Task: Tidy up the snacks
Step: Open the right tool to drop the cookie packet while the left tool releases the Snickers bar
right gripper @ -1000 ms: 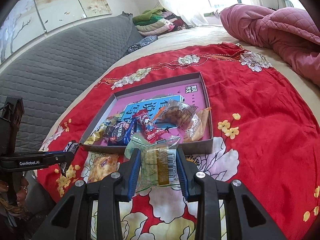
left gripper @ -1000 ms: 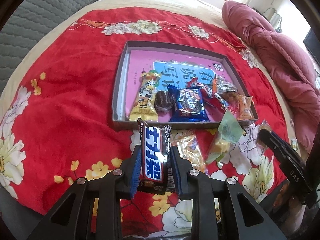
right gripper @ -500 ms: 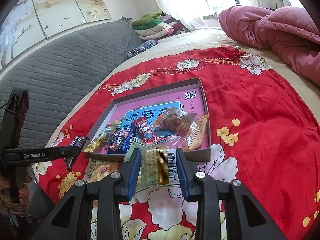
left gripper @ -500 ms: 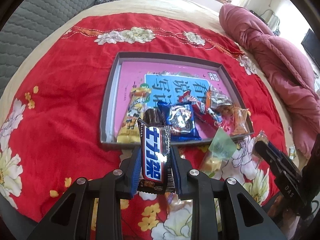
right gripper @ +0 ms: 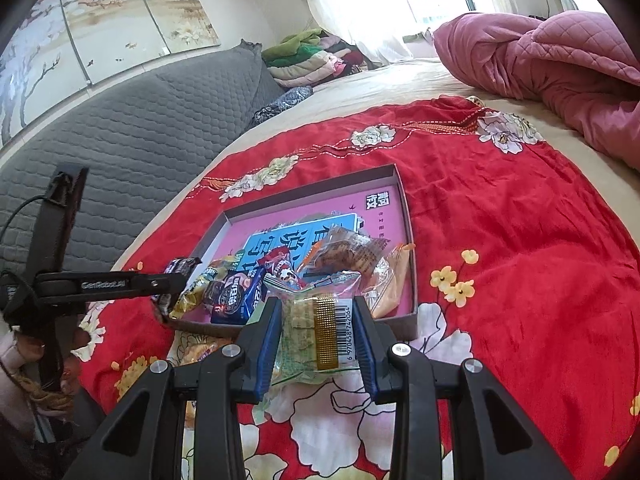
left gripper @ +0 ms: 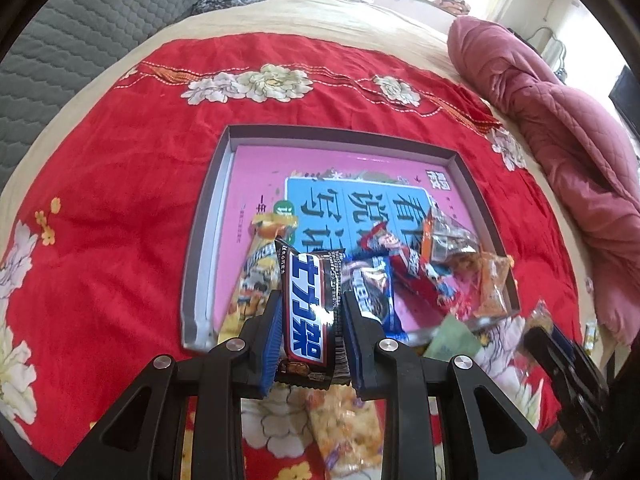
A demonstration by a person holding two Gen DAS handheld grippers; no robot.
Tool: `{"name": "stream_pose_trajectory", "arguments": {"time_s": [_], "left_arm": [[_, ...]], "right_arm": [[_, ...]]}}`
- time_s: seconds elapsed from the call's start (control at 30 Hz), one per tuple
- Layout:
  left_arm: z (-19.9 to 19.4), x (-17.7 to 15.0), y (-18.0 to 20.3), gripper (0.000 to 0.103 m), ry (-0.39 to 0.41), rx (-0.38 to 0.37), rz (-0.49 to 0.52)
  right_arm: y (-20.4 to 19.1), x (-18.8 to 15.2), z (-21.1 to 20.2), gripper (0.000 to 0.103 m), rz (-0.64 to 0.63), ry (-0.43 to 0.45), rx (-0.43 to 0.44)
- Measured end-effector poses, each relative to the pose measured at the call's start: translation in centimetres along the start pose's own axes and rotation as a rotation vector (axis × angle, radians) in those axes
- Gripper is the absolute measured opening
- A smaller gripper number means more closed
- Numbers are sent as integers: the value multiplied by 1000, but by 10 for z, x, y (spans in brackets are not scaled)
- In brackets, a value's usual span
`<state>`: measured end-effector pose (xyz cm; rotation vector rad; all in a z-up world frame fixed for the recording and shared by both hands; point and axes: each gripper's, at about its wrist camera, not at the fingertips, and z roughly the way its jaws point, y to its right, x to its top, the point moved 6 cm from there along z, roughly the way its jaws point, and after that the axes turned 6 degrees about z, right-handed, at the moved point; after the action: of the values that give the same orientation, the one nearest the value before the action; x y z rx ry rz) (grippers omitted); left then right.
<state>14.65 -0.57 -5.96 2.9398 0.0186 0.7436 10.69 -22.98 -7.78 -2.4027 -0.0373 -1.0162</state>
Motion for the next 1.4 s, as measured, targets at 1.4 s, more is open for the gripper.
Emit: {"name": "stream_pose_trajectory", "arguments": {"time_s": [1.4], "left_arm": [[37, 5, -1, 29, -16, 9, -13]], "right_arm": [[-1, 15, 61, 35, -59, -27, -1]]}}
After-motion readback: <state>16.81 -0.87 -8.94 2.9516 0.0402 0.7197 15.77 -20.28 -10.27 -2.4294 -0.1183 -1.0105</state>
